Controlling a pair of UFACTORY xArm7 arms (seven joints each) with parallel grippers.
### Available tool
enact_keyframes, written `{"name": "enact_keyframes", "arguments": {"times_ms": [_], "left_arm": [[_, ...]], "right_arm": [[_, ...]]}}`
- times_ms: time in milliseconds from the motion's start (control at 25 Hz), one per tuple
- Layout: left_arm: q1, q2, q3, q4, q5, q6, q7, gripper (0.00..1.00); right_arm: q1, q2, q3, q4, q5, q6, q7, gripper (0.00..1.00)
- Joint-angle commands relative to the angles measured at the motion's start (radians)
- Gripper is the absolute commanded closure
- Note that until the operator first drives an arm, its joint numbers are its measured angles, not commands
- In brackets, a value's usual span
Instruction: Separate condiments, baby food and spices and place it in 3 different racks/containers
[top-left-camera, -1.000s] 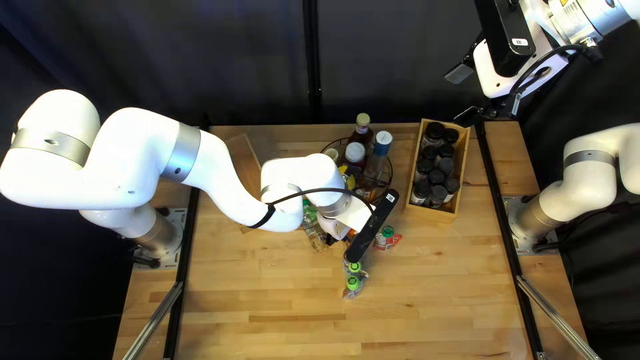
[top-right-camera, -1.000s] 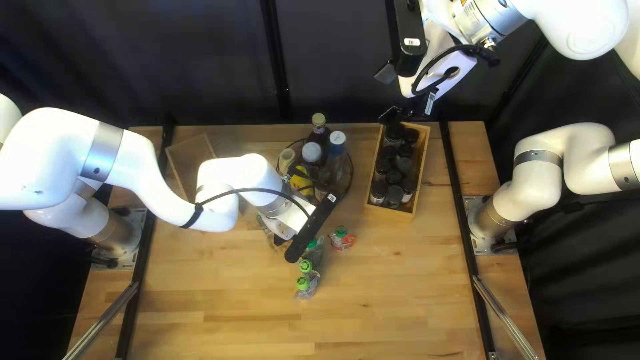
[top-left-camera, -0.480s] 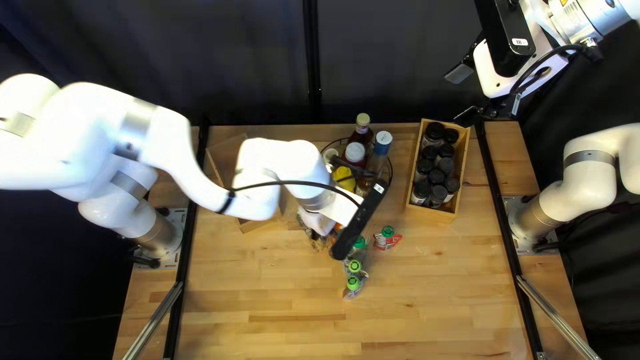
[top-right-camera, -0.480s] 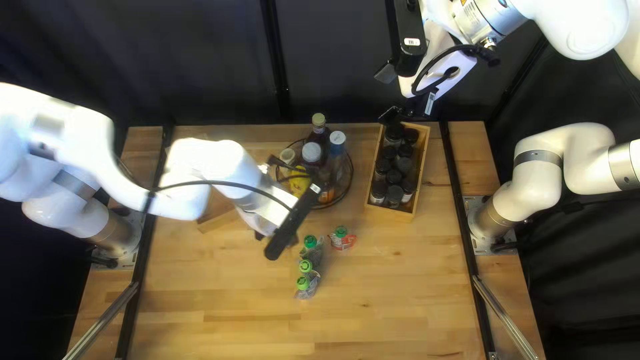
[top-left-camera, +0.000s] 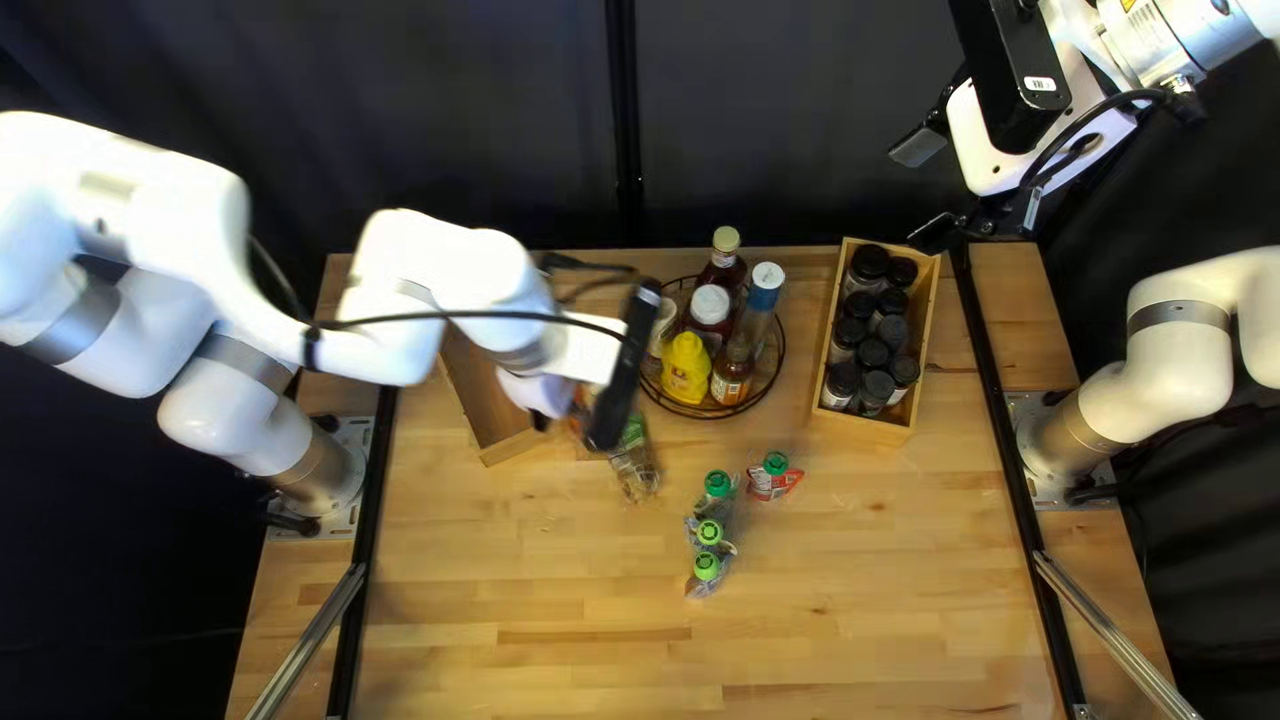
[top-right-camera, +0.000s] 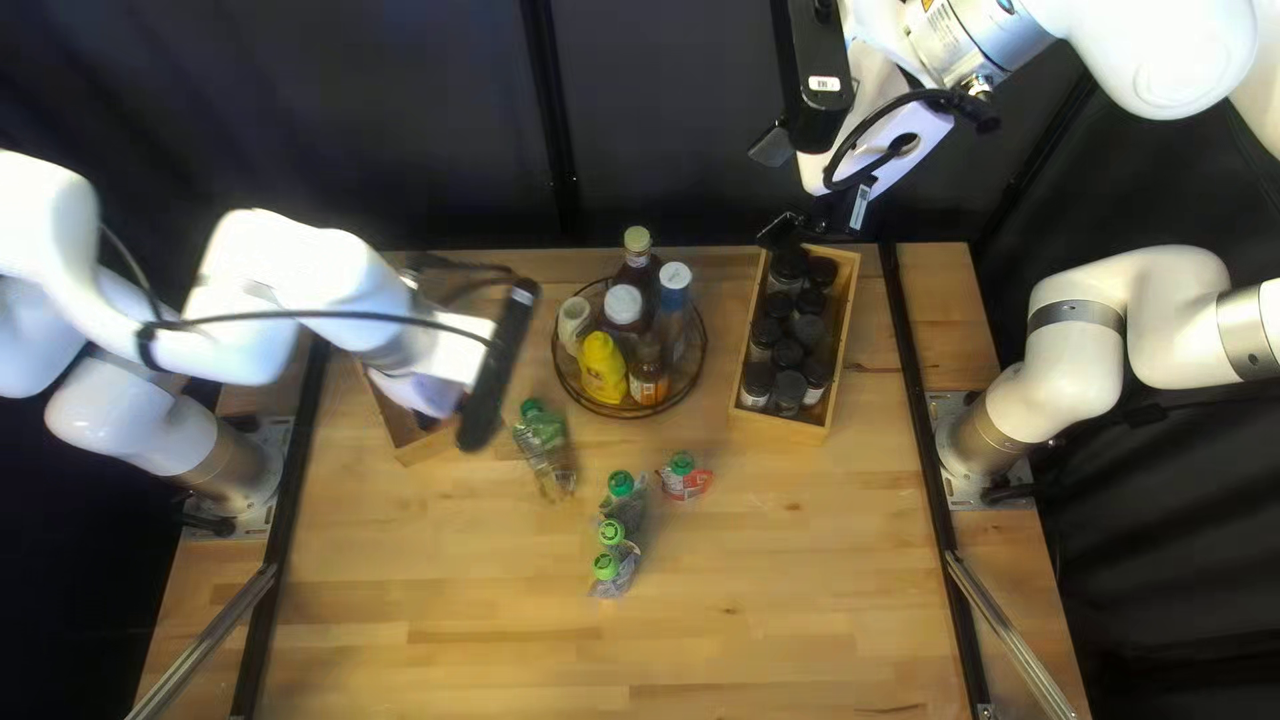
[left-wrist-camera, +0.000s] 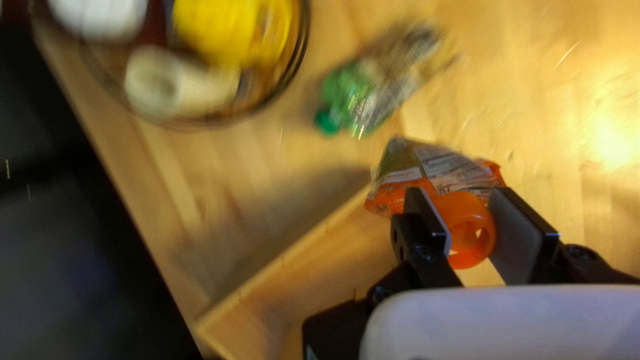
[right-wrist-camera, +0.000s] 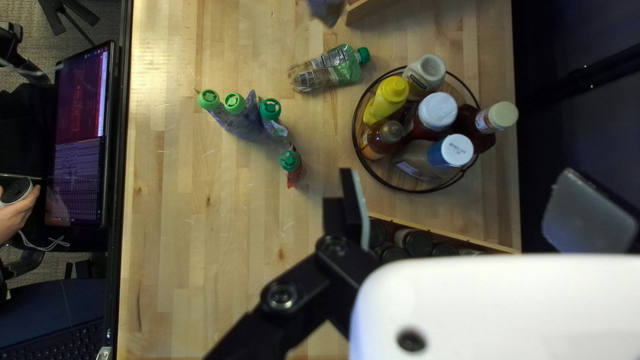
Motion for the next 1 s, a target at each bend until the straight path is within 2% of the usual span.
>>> {"name": "enact_keyframes", "arguments": {"times_ms": [40,400,680,800,840,920,1000], "left_arm": [[0.069,-0.073,0.028,-0.044,0.048,0.041,-0.005,1.00],[0.184,-0.110,0.155,-0.099,0.143,0.000,0.040,1.00],[0.213,-0.052,0.253,-0.133,0.185,-0.113,0.063,0.96],[0.214,-0.025,0.281,-0.148,0.192,-0.161,0.066,0.84],[0.213,-0.019,0.287,-0.151,0.194,-0.172,0.067,0.75],[0.212,-0.003,0.304,-0.157,0.198,-0.200,0.071,0.71],[0.211,0.011,0.318,-0.162,0.200,-0.223,0.075,0.59]], "right_arm": [[0.000,0.000,0.000,0.000,0.000,0.000,0.000,0.00],[0.000,0.000,0.000,0.000,0.000,0.000,0.000,0.00],[0.000,0.000,0.000,0.000,0.000,0.000,0.000,0.00],[0.000,0.000,0.000,0.000,0.000,0.000,0.000,0.00],[0.000,0.000,0.000,0.000,0.000,0.000,0.000,0.00],[0.000,0.000,0.000,0.000,0.000,0.000,0.000,0.00],[0.000,0.000,0.000,0.000,0.000,0.000,0.000,0.00]]}}
